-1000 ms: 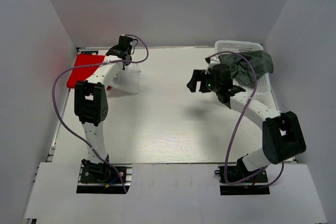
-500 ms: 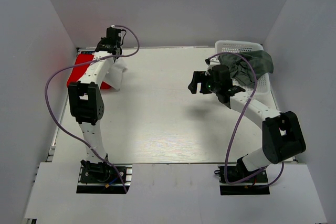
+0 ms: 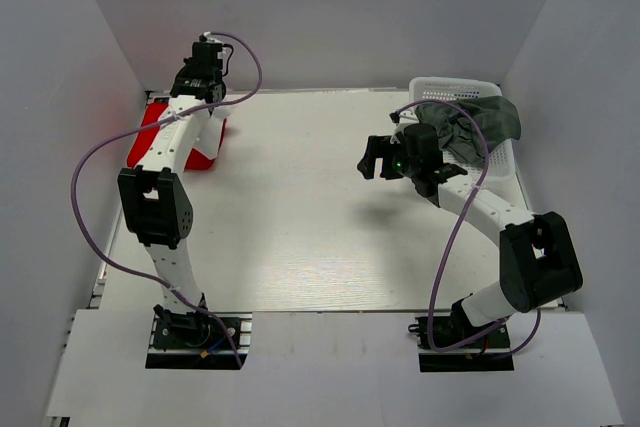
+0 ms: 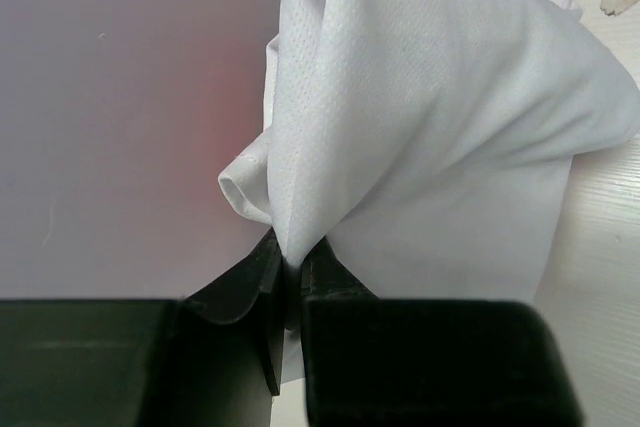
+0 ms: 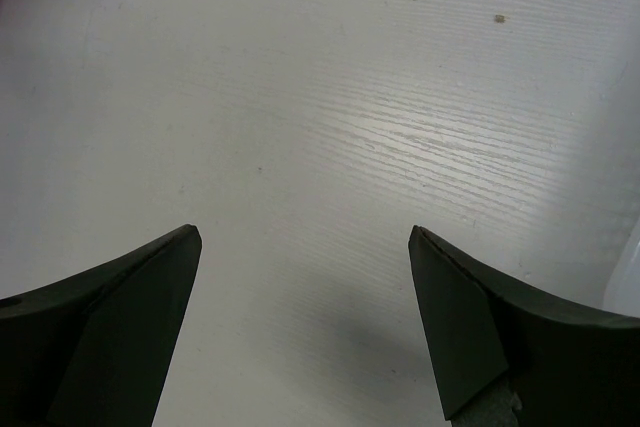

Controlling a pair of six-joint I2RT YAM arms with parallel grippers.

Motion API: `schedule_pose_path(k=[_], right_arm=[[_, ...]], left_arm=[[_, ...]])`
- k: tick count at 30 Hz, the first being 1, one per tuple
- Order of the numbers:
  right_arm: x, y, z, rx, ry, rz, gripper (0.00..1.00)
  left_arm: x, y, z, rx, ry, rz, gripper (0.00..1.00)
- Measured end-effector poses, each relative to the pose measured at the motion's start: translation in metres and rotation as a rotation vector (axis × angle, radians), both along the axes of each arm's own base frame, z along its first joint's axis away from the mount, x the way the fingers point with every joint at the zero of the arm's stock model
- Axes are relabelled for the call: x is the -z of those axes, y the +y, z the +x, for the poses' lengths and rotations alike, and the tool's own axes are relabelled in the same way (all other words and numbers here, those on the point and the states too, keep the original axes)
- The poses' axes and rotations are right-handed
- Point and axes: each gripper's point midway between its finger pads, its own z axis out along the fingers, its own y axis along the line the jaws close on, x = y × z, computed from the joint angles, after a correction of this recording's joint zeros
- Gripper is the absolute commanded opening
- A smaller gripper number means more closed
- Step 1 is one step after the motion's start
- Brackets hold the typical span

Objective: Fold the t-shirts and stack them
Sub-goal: Put the neatly folded tshirt into the corner of the board with the left arm

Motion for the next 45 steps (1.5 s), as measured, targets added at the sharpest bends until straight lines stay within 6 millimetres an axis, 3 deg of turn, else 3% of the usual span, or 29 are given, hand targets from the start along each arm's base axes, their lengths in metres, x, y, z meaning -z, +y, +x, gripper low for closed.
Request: schedule_pose_path(k=[4,12,26,28,30,32,33,34,35,41,45], right_arm=[[0.0,0.001,-0.001,-0.005,0.002,0.003,0.9],[0.001,0.001,-0.001,-0.005,0.006,0.0,0.9],[0.019,0.001,0.005,0.001,0.069,-0.037,0.9],[0.02,0.003,0.008,0.0,0.074,-0.039,0.9],[0.023,0.004,0.01,-0.005,0.085,-0.045,0.9],[0.026,0.005,0.012,-0.009,0.1,-0.053,0.9],[0.028,0.006,0.012,-0.011,0.106,-0.056,0.9],[0.029,0.006,0.012,-0.013,0.112,-0.06,0.9],[0.03,0.006,0.013,-0.017,0.117,-0.062,0.9],[0.03,0.007,0.011,-0.032,0.119,-0.065,0.9],[0.019,0.006,0.007,-0.04,0.085,-0.051,0.9]], left_arm=[[-0.006,0.001,-0.001,-0.005,-0.019,0.001,0.0],[0.007,0.011,0.001,-0.028,-0.005,0.008,0.0],[0.074,0.085,0.019,-0.201,0.078,0.05,0.0],[0.083,0.094,0.02,-0.22,0.091,0.052,0.07],[0.087,0.105,0.022,-0.245,0.096,0.054,0.07],[0.091,0.114,0.024,-0.272,0.096,0.055,0.27],[0.093,0.118,0.025,-0.283,0.094,0.053,0.48],[0.095,0.123,0.025,-0.294,0.097,0.051,0.89],[0.097,0.126,0.025,-0.302,0.099,0.052,1.0],[0.088,0.139,0.022,-0.363,0.058,0.005,1.0],[0.079,0.128,0.027,-0.344,0.018,-0.086,1.0]])
